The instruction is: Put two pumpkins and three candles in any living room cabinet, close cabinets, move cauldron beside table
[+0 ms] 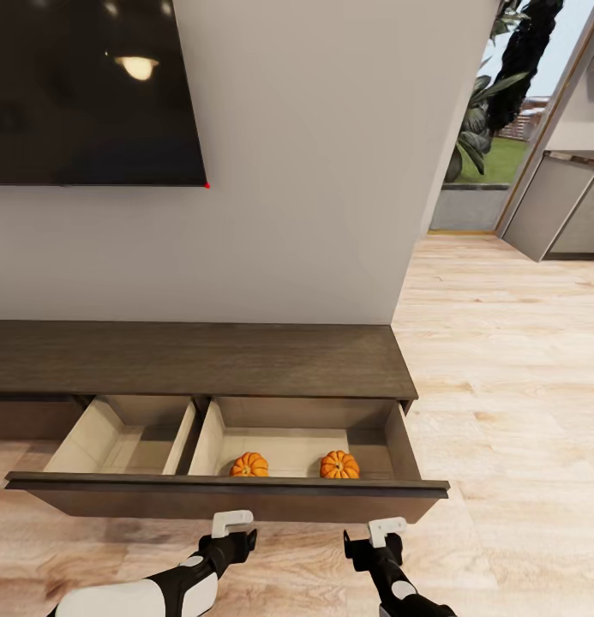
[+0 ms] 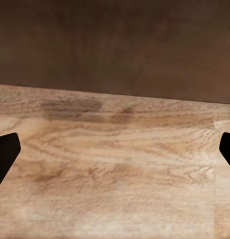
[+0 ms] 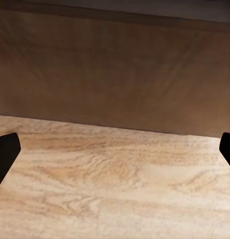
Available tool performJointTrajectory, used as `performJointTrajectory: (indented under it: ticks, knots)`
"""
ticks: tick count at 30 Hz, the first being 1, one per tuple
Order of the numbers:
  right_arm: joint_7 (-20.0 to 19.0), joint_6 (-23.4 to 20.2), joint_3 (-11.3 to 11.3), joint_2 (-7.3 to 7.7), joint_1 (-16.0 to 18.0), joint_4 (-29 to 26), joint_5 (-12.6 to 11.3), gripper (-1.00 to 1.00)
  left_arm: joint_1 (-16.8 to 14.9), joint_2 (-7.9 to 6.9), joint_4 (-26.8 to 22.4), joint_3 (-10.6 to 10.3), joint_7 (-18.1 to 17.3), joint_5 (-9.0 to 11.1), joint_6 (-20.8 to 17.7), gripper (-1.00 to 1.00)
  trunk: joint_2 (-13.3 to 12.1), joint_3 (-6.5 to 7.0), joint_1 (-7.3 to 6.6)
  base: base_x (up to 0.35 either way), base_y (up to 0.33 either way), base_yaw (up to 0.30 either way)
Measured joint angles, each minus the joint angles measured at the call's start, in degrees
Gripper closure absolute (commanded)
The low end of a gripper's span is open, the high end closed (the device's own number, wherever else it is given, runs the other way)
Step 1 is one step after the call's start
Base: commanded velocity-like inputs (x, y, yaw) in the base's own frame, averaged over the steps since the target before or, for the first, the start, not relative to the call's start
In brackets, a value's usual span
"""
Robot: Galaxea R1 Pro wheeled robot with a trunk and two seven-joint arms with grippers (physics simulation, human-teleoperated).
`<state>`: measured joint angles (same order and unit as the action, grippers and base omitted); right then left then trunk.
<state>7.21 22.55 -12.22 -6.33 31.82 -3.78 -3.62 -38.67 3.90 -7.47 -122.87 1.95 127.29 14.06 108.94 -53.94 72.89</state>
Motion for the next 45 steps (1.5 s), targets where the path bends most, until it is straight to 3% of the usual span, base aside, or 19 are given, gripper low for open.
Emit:
performJointTrajectory:
  ticks: [17,27,40,45]
  knots:
    - [0.0,0.0,0.0,0.05,0.0,0.0,0.0,-1.0,0.0,0.0,0.1,0.0,0.0,-0.1,0.5,-1.0,0.0,0.0,0.0,0.0,0.0,0.066]
    - [0.0,0.0,0.0,0.1,0.0,0.0,0.0,-1.0,-0.1,1.4,4.4,-0.2,0.1,-0.3,0.7,-1.0,0.0,0.18,0.0,0.0,0.0,-0.037]
    - [-0.1,0.0,0.1,0.24,0.0,-0.1,-0.1,-1.0,-0.1,1.04,4.3,-0.2,-0.6,-0.4,1.9,-1.0,0.0,0.26,0.0,0.0,0.0,-0.009]
    - [-0.2,0.0,0.1,0.26,0.0,-0.1,-0.1,-1.0,-0.1,1.1,4.3,-0.2,-0.6,-0.4,1.9,-1.0,2.0,-0.63,1.09,0.0,0.0,0.0]
